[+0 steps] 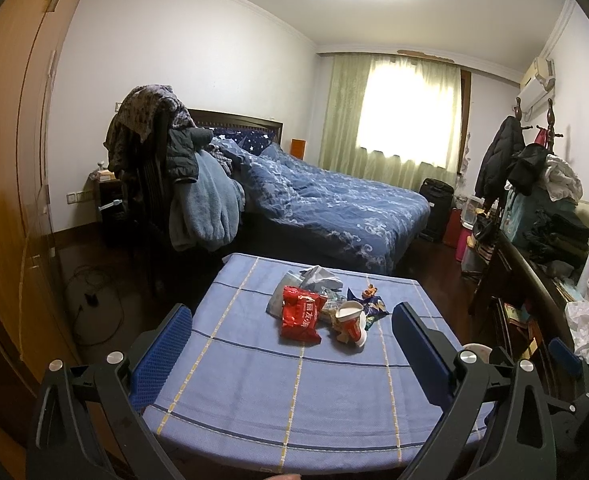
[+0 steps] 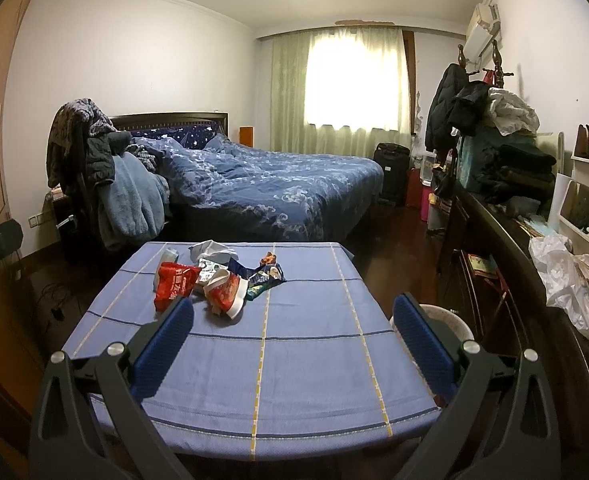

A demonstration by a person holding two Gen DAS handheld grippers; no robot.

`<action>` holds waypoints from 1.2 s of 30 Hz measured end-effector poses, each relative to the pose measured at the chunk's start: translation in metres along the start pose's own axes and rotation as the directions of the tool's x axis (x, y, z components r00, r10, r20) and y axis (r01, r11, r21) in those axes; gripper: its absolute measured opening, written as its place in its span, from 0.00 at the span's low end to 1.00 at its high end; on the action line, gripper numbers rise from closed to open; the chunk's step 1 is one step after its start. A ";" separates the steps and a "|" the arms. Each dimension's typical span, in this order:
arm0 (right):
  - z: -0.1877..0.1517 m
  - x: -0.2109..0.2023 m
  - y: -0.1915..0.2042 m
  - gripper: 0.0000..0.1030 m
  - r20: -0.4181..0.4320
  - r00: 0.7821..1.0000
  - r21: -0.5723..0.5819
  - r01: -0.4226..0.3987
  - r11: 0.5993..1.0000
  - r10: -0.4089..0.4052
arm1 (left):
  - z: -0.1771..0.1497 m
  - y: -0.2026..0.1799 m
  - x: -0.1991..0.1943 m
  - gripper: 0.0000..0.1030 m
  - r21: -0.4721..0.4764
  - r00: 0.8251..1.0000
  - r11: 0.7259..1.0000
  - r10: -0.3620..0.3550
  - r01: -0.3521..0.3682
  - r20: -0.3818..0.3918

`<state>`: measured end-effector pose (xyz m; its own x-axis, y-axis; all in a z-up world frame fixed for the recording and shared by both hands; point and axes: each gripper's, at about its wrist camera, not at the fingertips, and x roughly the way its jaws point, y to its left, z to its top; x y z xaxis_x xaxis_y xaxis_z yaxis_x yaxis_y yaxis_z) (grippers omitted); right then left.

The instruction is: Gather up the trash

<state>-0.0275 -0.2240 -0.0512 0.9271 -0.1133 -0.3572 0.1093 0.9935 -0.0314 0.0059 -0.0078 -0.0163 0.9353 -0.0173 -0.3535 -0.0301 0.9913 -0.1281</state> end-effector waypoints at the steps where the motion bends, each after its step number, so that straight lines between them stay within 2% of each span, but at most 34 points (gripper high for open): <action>1: -0.001 0.000 0.000 0.97 -0.003 1.000 0.000 -0.001 1.000 0.001 | -0.001 -0.001 0.001 0.97 0.002 1.000 1.000 0.001 -0.001 -0.001; 13: -0.002 0.004 0.001 0.97 -0.018 1.000 -0.008 -0.004 1.000 0.004 | -0.014 0.004 0.005 0.97 -0.008 1.000 1.000 -0.017 0.017 -0.010; 36: -0.004 0.004 0.001 0.97 -0.021 1.000 -0.010 -0.004 1.000 0.004 | -0.013 0.002 0.007 0.97 0.001 1.000 1.000 -0.007 0.007 -0.027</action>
<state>-0.0246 -0.2229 -0.0566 0.9196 -0.1095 -0.3772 0.1022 0.9940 -0.0394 0.0083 -0.0077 -0.0307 0.9255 -0.0273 -0.3777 -0.0235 0.9913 -0.1294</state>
